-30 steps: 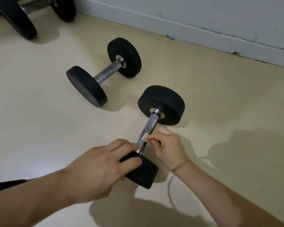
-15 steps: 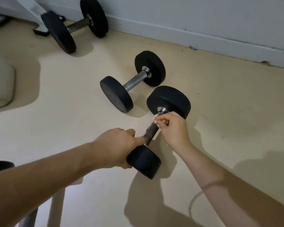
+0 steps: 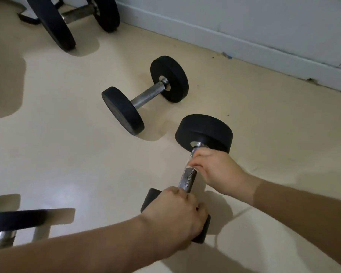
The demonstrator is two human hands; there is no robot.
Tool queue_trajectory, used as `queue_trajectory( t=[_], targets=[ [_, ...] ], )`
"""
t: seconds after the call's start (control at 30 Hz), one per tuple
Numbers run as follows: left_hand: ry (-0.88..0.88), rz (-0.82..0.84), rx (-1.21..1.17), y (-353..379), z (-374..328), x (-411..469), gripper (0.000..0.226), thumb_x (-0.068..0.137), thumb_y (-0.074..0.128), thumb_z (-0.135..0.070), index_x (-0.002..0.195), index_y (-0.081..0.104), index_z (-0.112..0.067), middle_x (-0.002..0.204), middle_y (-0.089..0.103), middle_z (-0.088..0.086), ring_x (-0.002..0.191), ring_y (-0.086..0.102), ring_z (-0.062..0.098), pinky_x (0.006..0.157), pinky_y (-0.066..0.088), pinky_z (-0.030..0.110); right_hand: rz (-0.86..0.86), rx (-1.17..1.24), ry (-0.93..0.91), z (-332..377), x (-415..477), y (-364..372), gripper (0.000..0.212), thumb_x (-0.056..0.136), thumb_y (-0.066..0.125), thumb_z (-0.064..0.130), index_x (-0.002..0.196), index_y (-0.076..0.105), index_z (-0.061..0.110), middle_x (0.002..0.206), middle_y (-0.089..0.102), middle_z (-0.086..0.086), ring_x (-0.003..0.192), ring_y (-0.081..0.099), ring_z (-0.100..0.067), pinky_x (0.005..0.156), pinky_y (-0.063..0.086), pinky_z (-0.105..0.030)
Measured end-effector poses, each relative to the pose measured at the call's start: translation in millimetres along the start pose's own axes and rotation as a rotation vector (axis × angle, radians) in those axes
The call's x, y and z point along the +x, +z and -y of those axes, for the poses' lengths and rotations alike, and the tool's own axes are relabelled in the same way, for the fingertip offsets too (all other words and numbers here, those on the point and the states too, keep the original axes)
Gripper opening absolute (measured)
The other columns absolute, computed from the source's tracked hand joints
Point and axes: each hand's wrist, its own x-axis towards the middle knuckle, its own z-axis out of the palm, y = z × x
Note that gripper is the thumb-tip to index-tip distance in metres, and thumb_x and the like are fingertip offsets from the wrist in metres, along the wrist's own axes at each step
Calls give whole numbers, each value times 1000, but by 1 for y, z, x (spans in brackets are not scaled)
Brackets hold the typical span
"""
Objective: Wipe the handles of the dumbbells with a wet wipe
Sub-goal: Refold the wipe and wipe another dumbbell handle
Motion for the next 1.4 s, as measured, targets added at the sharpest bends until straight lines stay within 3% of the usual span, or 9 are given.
queue_trajectory(
  t=[0.23,0.43,0.53,0.63,0.77,0.93,1.04,1.3,1.4],
  targets=[
    [-45,-101,-151,18,-6,2,65,60,63,-72,109,58,-29,92,60,-3,81,56,19,64,38,31,207,-73,-175,-21,12,-14,19,84,60,3,96,69,14,97,57,-1,82,61,-21,72,50,-32],
    [-541,-301,-509,26,-35,-17,63,75,41,-72,125,50,-35,131,53,-6,120,52,19,89,50,35,-248,136,-34,-19,-13,24,22,81,66,-4,101,70,4,100,60,-6,100,63,-20,87,54,-30],
    [-841,-340,-727,37,-45,-22,93,66,31,-81,146,8,-40,155,8,-12,145,11,10,114,15,22,-279,311,-164,1,-34,44,20,81,60,-5,96,70,5,95,61,-4,88,61,-14,85,50,-20],
    [-926,-368,-788,41,-57,-20,99,62,23,-83,140,-18,-39,146,-9,-23,139,-16,-7,106,-9,6,-203,348,-309,-3,-41,43,22,83,51,-1,95,69,4,94,61,-6,84,61,-18,80,52,-24],
    [-992,-351,-738,38,-67,-13,109,64,28,-84,152,-4,-27,158,1,-10,145,0,3,113,3,16,-405,316,-69,-29,-13,38,24,83,49,0,93,72,0,93,62,-10,88,63,-25,83,54,-36],
    [-1022,-365,-593,39,-85,-3,100,68,49,-72,143,36,-7,146,43,14,132,45,29,101,44,44,-286,292,-289,-20,-48,40,29,79,45,2,89,72,6,88,64,-5,81,55,-18,74,48,-24],
    [-1058,-334,-529,40,-95,4,98,70,45,-74,143,35,-9,146,43,14,133,44,30,104,39,42,-462,311,-76,-37,-27,39,28,76,53,-8,90,73,5,87,63,-8,82,57,-20,82,49,-28],
    [-1078,-518,-573,24,-114,9,66,86,50,-53,140,43,-17,139,52,-3,130,45,16,102,39,27,-439,286,-100,-45,-42,37,31,69,59,-15,90,72,4,87,64,-7,80,61,-26,80,49,-32],
    [-1143,-518,-843,25,-108,8,85,77,61,-56,147,30,-20,146,39,-7,134,32,10,109,31,25,-298,244,-248,-30,-76,44,32,66,64,-16,89,71,6,88,64,-5,79,60,-24,75,49,-30]
  ],
)
